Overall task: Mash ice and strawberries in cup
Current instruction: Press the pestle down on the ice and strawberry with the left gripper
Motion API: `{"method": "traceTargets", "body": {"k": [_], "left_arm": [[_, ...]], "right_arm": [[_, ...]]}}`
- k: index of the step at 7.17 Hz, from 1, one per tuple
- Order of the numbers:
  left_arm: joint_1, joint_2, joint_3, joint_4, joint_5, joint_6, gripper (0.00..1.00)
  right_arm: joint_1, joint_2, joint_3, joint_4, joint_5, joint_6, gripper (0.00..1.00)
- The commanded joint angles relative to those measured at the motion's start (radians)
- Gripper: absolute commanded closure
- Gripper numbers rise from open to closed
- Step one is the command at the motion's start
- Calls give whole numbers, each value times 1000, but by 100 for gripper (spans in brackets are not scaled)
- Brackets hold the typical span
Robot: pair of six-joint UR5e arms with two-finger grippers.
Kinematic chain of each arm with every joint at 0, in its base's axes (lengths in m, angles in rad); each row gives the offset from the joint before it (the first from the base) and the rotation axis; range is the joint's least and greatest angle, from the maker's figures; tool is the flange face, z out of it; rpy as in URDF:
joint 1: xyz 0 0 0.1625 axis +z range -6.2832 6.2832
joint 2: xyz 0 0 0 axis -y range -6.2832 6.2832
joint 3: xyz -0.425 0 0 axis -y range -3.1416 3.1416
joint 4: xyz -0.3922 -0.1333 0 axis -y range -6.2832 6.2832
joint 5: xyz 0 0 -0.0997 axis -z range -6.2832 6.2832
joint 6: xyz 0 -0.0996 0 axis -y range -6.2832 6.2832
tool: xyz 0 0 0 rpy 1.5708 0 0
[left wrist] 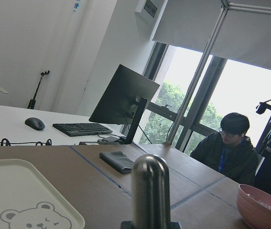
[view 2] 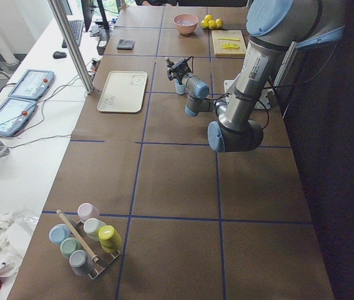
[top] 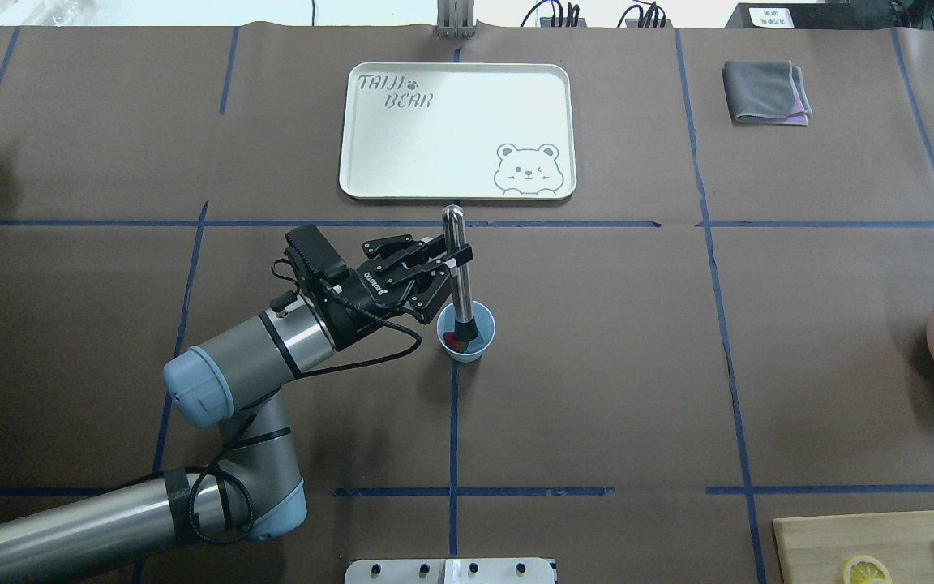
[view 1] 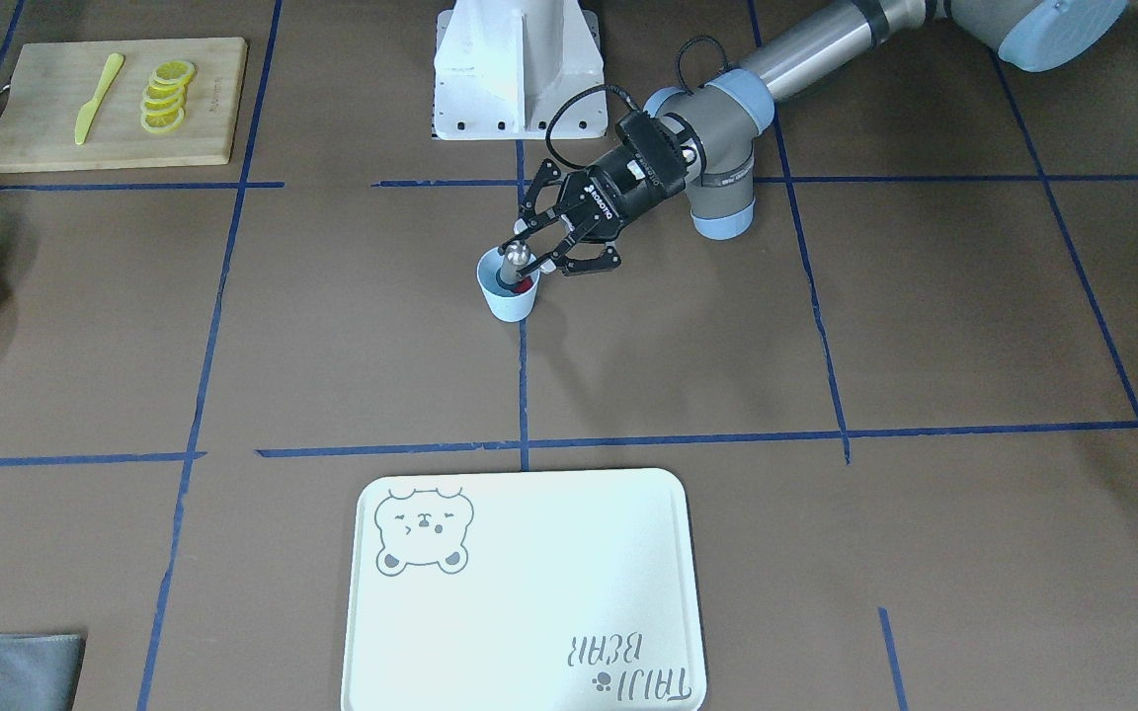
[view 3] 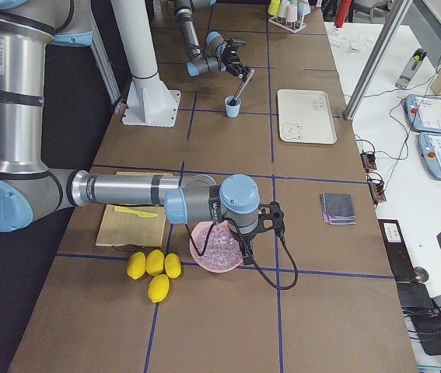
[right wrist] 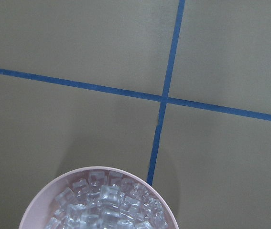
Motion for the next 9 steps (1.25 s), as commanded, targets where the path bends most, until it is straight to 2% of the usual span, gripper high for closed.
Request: {"method": "traceTargets", "body": {"k": [1,9], "left_arm": [[-1,-3,7,0,0,0,100],[-1,-1,21,0,-2,-2,100]], "right_arm": [[0,0,0,0,0,0,1],[0,2,1,0,2,2,1]]}}
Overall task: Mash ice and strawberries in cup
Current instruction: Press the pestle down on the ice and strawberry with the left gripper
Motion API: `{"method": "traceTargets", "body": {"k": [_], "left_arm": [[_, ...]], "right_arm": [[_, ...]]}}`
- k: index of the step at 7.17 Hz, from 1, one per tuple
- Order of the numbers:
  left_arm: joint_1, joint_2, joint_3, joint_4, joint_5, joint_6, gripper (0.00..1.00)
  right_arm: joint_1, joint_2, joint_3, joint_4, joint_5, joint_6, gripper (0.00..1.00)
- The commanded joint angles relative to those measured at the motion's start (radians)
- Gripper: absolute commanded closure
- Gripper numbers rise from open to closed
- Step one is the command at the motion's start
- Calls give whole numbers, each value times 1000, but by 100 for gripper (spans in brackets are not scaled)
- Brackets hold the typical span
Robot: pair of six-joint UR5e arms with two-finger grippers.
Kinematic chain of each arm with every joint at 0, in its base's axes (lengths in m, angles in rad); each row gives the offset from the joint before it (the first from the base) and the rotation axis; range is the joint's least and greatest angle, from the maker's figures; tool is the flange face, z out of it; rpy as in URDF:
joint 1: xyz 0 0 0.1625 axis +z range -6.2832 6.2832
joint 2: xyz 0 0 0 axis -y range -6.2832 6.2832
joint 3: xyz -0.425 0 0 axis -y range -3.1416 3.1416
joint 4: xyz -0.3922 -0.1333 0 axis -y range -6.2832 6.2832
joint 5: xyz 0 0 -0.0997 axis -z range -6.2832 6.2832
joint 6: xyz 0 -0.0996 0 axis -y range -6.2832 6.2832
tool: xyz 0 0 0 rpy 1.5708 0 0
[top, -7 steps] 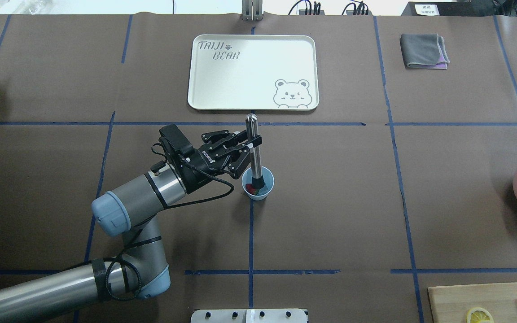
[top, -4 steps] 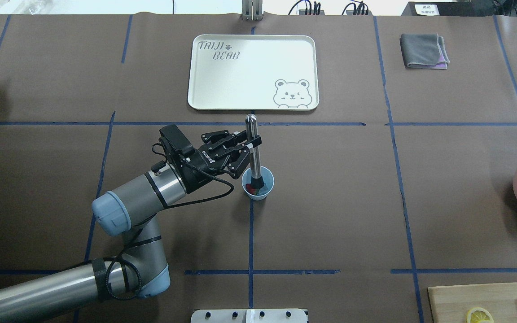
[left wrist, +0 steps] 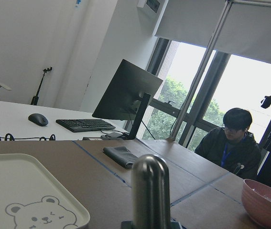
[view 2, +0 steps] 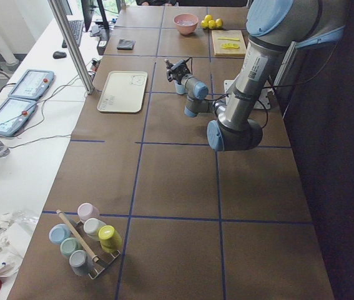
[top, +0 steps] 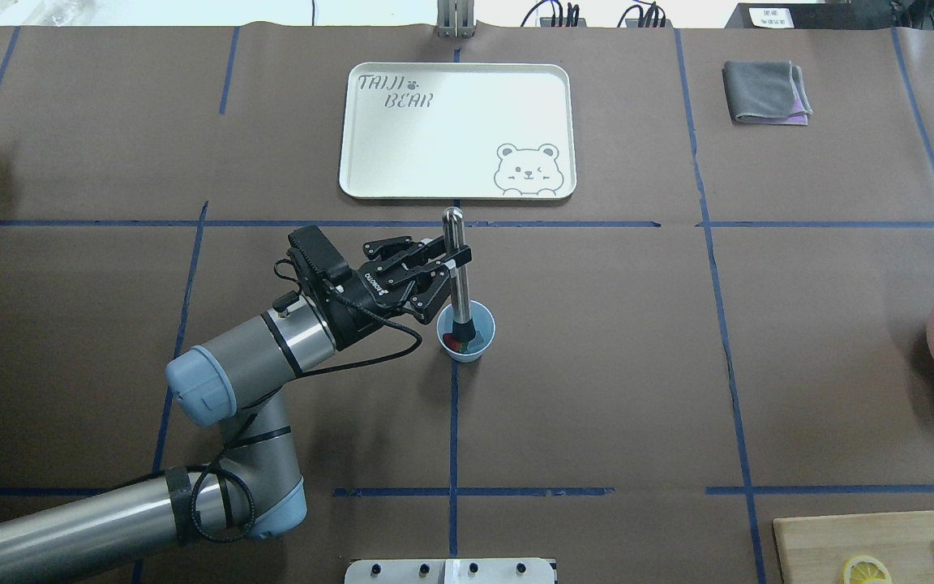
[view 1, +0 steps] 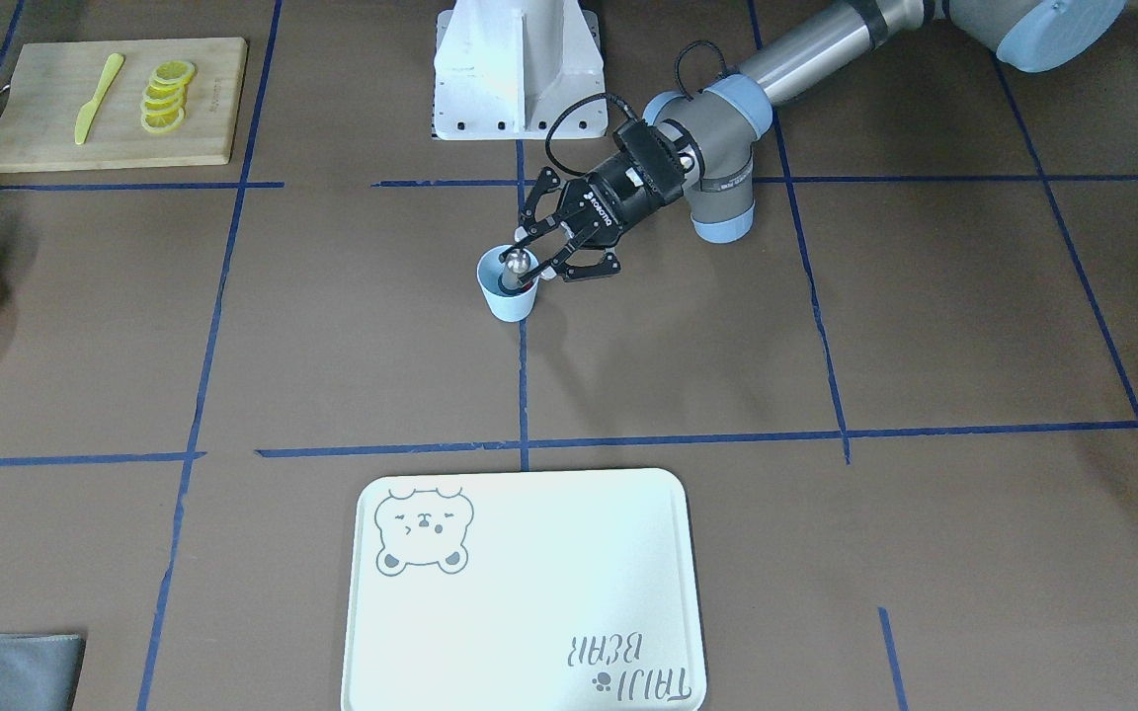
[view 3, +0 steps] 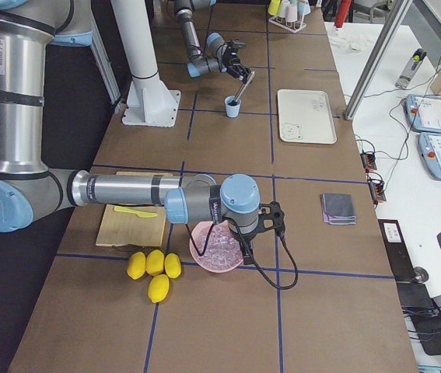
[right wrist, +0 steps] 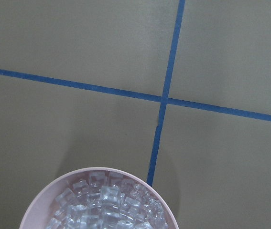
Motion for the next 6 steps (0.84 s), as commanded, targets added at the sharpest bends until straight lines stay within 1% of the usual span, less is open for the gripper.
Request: {"method": "traceTargets", "body": {"k": [1,4,5,6], "left_arm": [[0,0,5,0,0,0,100],[0,-3,-6,9,-2,0,100],[-4,-10,-34,34,-2,-3,100],[-9,-9,-90,89,-3,-5,100]], "right_arm": [[0,0,-1,0,-1,0,1],[0,0,-1,0,1,0,1],[0,0,1,0,1,2,1],[0,-1,2,0,2,2,1]]}}
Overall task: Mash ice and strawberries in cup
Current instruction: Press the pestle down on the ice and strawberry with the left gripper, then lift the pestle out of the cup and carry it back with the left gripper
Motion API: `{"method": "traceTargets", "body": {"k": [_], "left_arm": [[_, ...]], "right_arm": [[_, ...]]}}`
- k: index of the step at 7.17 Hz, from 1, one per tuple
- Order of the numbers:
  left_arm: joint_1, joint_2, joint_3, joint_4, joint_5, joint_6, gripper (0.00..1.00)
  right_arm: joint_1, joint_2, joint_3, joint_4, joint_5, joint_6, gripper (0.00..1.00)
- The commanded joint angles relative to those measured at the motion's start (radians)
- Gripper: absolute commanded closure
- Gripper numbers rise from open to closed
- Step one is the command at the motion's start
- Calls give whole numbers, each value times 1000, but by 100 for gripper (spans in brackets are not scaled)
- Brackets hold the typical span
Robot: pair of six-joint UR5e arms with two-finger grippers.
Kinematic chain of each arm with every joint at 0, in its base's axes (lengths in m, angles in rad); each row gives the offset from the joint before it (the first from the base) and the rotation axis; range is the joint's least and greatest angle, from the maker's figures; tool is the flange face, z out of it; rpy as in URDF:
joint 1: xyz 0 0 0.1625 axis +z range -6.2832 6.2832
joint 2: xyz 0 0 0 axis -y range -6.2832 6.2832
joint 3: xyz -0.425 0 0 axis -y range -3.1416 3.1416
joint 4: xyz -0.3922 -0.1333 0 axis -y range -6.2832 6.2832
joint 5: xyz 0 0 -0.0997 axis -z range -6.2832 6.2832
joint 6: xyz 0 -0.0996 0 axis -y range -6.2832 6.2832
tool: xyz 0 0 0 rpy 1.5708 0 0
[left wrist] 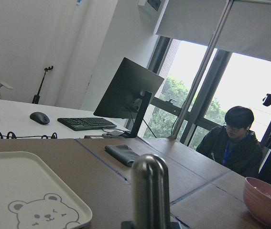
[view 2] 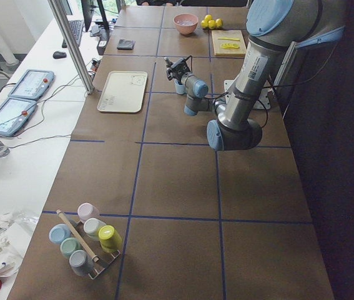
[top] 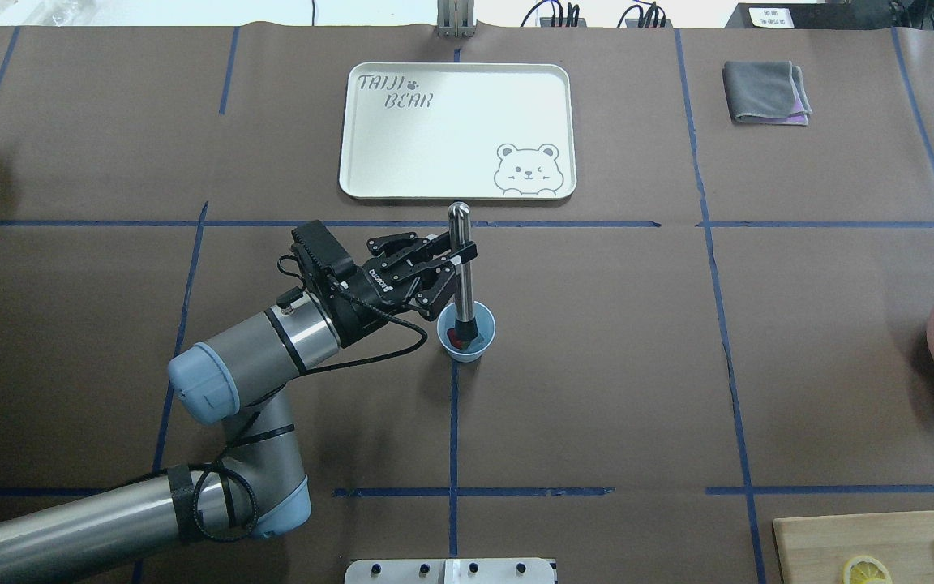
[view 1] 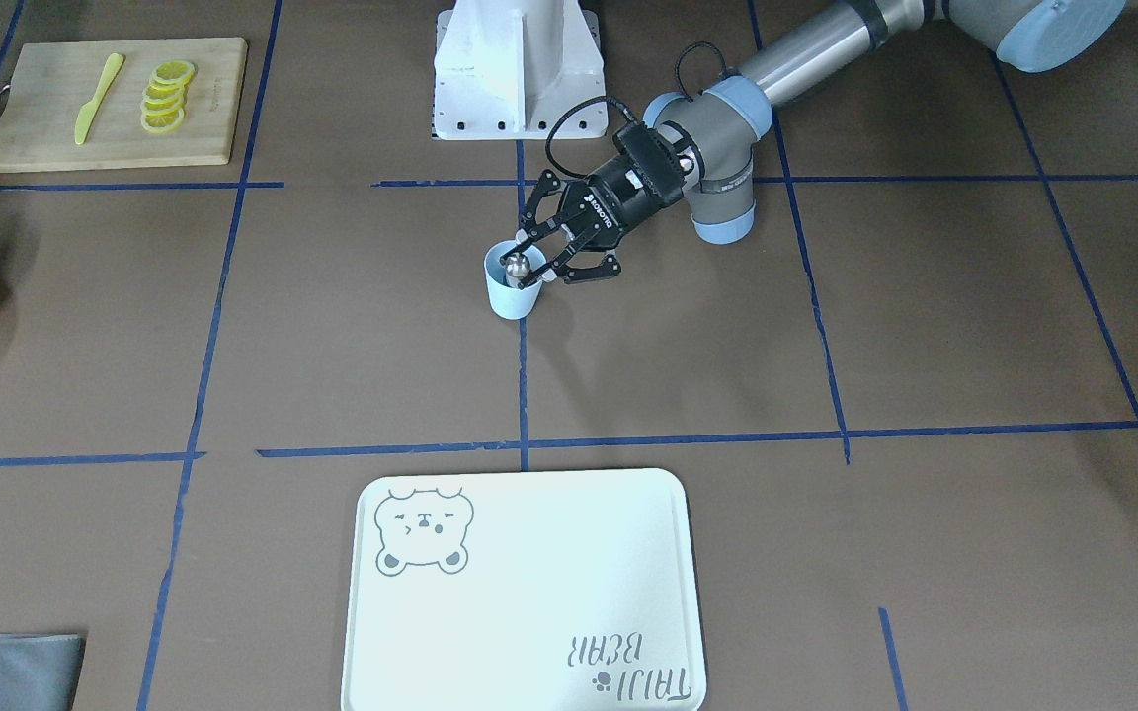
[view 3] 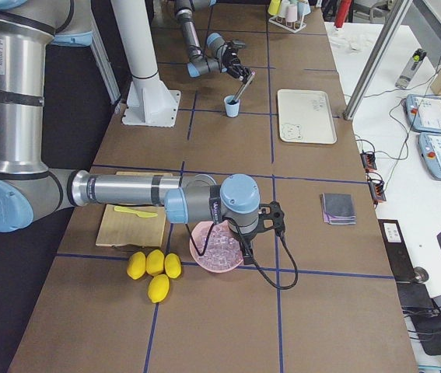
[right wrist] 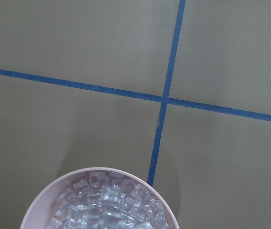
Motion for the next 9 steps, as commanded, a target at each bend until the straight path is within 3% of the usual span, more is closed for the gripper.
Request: {"method": "traceTargets", "body": {"k": [1,3,5,8,9], "left_arm": [[-18,2,-126,118,-4,-2,100],[-57,9,-277,277,-14,-5,100],[-159,37,-325,361,-126,-37,100],[-418,165,-328,454,-477,-218,100],[-522,211,-328,530,-641,-235,100]], "right_arm": [[0,-1,3,0,3,0,1],[0,0,6,0,4,2,1],[0,2,12,2,4,7,1],[0,5,17,2,4,11,1],[0,6,17,0,6,11,1]]}}
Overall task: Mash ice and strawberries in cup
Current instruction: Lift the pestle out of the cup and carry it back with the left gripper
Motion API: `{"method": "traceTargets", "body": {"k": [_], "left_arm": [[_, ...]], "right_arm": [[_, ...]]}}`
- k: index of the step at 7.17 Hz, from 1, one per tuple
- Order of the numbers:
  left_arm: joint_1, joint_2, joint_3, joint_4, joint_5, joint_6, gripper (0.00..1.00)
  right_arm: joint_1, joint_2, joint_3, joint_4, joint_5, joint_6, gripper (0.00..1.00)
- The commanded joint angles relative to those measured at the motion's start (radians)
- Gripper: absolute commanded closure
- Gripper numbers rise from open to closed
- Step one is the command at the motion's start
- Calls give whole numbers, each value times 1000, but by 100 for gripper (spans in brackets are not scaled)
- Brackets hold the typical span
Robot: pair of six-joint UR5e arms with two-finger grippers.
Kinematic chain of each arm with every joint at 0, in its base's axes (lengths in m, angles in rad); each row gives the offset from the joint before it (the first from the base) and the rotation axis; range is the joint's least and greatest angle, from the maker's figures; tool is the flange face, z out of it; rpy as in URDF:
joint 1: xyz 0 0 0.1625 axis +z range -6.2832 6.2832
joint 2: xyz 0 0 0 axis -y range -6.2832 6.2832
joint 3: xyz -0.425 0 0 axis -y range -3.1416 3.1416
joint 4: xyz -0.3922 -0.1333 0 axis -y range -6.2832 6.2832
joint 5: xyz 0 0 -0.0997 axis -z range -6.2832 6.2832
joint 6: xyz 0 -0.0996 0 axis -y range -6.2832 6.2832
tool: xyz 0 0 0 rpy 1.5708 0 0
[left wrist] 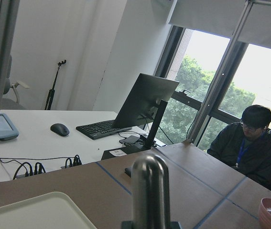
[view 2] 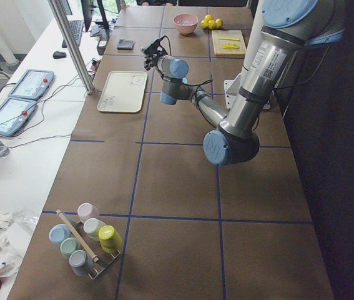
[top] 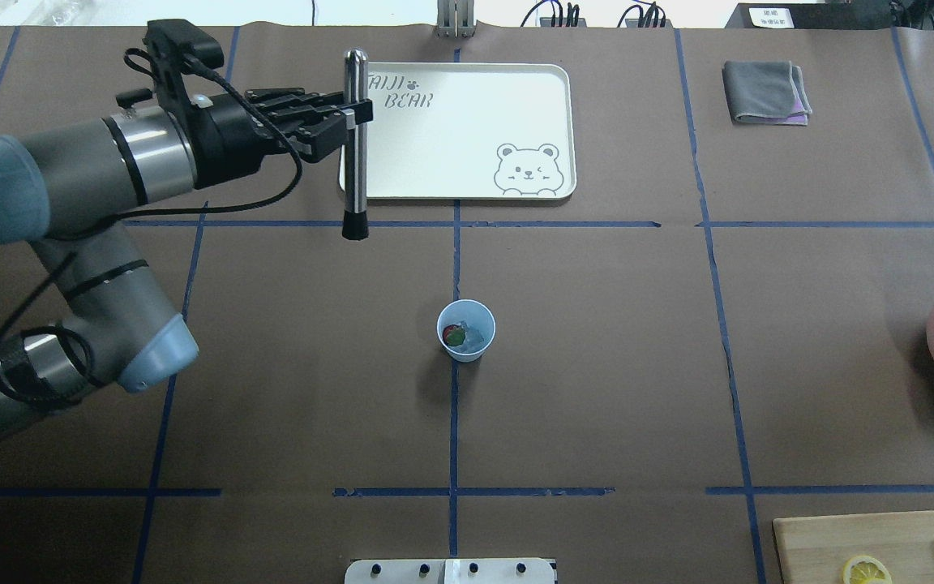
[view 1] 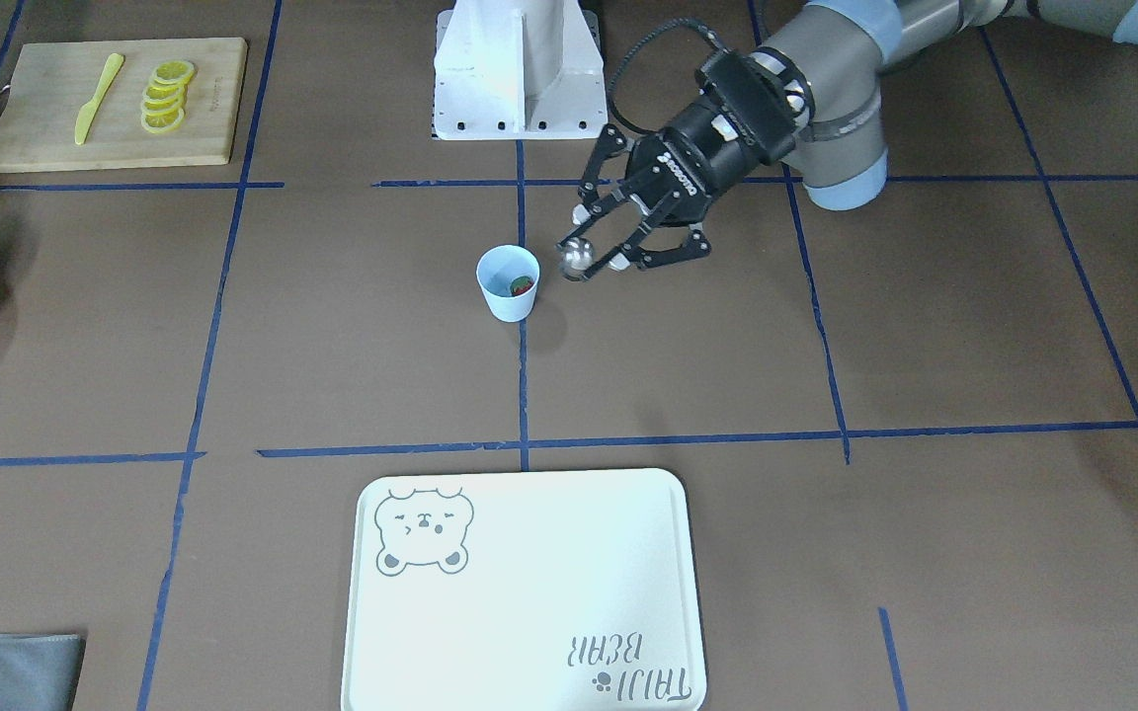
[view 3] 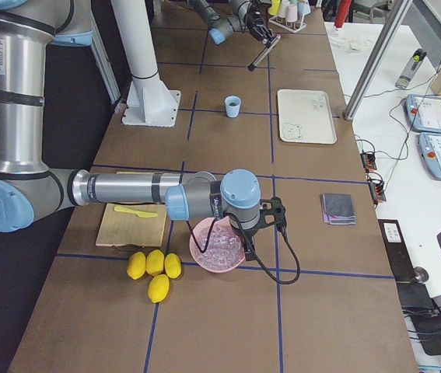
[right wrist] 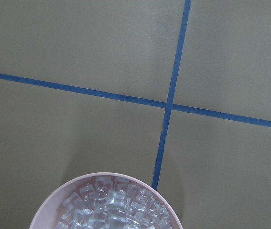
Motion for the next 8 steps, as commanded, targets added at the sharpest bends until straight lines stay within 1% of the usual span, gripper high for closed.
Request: {"method": "traceTargets", "body": {"k": [1,3,5,6,7,8], "left_arm": [[-223,77,3,181,-346,-33,100],[-337,149,14,335,-527,-33,100],[-416,261,14,459,-699,-33,100],[-418,337,24,470,-712,-33,100],[-416,373,90,469,-715,-29,100],[-413,386,172,466,-710,-20,100]], "right_arm": [[0,4,2,0,2,1,1],[0,9,2,0,2,1,1],[-2,17,-1,0,-1,2,1],[-2,20,-2,-1,-1,2,1],[-2,23,-8,-1,-1,2,1],[-2,24,-7,-3,0,4,1]]}}
